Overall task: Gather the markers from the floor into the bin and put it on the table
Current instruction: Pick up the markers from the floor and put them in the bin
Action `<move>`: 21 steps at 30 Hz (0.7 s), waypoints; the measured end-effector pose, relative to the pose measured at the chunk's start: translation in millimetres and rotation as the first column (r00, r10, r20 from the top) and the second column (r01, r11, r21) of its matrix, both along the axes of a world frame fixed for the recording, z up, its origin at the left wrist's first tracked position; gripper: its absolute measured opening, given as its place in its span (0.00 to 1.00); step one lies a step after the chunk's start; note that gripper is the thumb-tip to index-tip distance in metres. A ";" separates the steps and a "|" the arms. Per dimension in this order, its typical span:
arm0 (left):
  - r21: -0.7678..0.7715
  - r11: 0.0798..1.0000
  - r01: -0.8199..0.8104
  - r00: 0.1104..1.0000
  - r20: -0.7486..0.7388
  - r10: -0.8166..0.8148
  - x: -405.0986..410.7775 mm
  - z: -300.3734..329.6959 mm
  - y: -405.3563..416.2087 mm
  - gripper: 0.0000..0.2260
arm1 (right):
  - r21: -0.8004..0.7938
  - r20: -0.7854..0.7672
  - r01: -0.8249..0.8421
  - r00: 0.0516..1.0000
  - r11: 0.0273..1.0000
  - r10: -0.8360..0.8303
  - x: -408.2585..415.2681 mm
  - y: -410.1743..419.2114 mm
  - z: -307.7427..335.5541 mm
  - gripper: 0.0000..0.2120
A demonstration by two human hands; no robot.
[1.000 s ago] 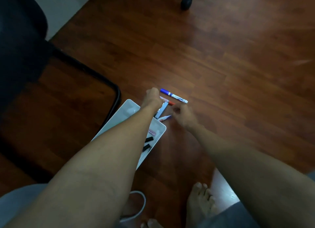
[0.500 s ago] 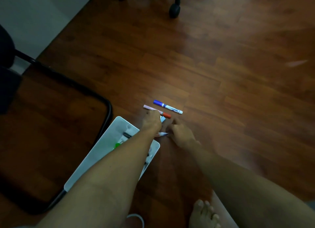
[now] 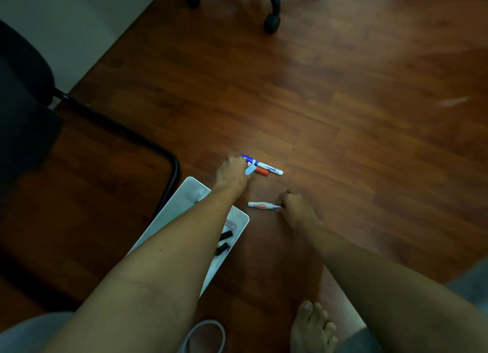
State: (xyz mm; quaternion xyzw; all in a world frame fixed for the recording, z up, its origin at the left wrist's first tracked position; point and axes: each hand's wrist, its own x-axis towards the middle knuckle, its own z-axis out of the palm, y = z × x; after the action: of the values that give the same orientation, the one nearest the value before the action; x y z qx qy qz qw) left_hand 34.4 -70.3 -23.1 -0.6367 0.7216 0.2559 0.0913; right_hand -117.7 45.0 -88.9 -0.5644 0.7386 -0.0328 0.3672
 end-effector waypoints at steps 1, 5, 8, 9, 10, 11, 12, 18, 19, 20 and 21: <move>-0.027 1.000 -0.001 1.000 -0.005 0.001 3.2 7.6 -0.6 0.18 | 0.008 0.004 0.025 1.000 1.000 -0.025 -1.0 -2.1 4.4 0.09; -0.119 0.991 -0.061 0.997 -0.064 0.053 14.1 36.0 -5.0 0.20 | -0.010 0.089 0.154 0.984 0.988 -0.153 -2.0 -16.0 23.0 0.12; -0.157 0.976 -0.151 0.984 -0.120 0.133 29.0 67.7 -2.6 0.20 | -0.080 0.120 0.185 0.977 0.979 -0.175 3.9 -28.8 56.2 0.13; -0.155 0.968 -0.198 0.974 -0.145 0.176 34.5 77.1 -0.6 0.20 | -0.095 0.114 0.164 0.982 0.982 -0.153 5.7 -33.1 64.9 0.09; -0.148 0.957 -0.248 0.960 -0.168 0.223 42.1 86.3 3.5 0.20 | -0.119 0.108 0.143 0.986 0.983 -0.130 8.5 -36.4 73.9 0.06; -0.140 0.943 -0.301 0.943 -0.188 0.273 49.8 94.3 9.1 0.20 | -0.137 0.104 0.140 0.987 0.981 -0.126 13.0 -38.6 85.9 0.07; -0.127 0.927 -0.353 0.924 -0.205 0.323 57.1 101.6 16.9 0.20 | -0.159 0.103 0.131 0.988 0.979 -0.116 17.3 -39.6 96.3 0.08; -0.010 0.838 -0.545 0.812 -0.254 0.525 90.4 125.4 71.6 0.17 | -0.258 0.172 0.113 0.983 0.960 -0.070 54.4 -28.7 155.9 0.06; 0.011 0.820 -0.572 0.791 -0.257 0.555 94.2 126.5 80.7 0.17 | -0.267 0.193 0.118 0.979 0.957 -0.067 59.7 -23.8 161.9 0.06; 0.025 0.805 -0.592 0.774 -0.261 0.577 97.4 126.0 89.1 0.17 | -0.284 0.223 0.119 0.973 0.951 -0.055 65.2 -18.6 167.1 0.06; 0.042 0.791 -0.610 0.758 -0.259 0.598 100.4 123.4 98.8 0.17 | -0.282 0.253 0.123 0.966 0.951 -0.049 70.9 -11.8 169.8 0.07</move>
State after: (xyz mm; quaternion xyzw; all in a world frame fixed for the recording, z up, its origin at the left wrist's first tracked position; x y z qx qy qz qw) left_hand 134.8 28.5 100.3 -0.7980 0.4889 0.3362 -0.1054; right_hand -46.8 33.3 81.0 -0.5716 0.6988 -0.2278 0.3647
